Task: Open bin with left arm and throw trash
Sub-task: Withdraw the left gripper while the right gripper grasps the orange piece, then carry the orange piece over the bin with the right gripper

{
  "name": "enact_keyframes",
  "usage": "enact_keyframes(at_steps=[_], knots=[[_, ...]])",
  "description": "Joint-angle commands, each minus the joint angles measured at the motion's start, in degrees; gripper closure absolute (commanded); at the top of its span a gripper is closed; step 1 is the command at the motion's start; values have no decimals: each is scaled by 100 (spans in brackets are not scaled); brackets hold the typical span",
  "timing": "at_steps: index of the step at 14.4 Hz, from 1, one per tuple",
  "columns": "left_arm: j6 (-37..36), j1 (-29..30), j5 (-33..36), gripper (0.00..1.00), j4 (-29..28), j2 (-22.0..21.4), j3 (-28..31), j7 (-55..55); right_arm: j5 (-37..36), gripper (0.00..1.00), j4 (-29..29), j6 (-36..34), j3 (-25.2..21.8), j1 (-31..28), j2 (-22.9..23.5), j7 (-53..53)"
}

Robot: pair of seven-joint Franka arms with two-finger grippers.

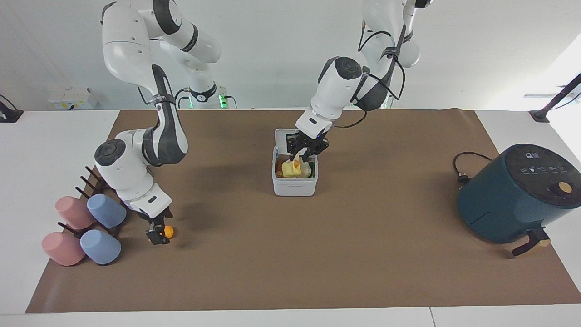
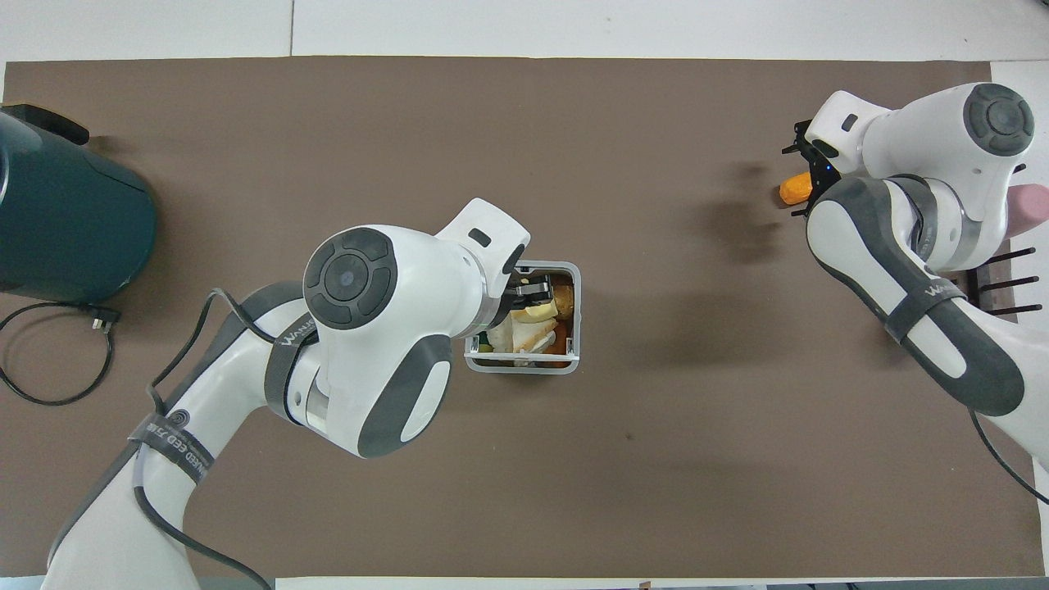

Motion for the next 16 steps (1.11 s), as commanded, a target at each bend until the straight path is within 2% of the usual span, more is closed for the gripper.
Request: enact_keyframes(at_steps=[1, 4, 7, 11, 13, 14, 16], knots=[[-147, 33, -112, 0, -107, -161, 65, 71, -39, 0, 4, 195, 55, -75, 124, -376], [-823, 305, -24, 0, -107, -538, 109, 115, -48, 0, -171, 326, 55, -39, 115, -412], [-1526, 753, 563, 0, -116, -959, 101, 351, -48, 0, -233, 599, 46, -65, 124, -745], [-2204, 1640, 670, 0, -116, -1373, 109, 1562, -48, 2, -303, 670, 38, -101, 106, -772], [-2398, 2010, 1116, 0, -89, -1505, 109, 2116, -39, 7, -356, 670, 38, -118, 98, -728], [-2486, 2177, 1180, 0, -46, -1523, 118, 2354, -39, 10, -382, 670, 38, -127, 89, -720], [-2793, 2651, 1198, 0, 147, -1532, 118, 2959, -39, 40, -391, 626, 46, -154, 89, -711]])
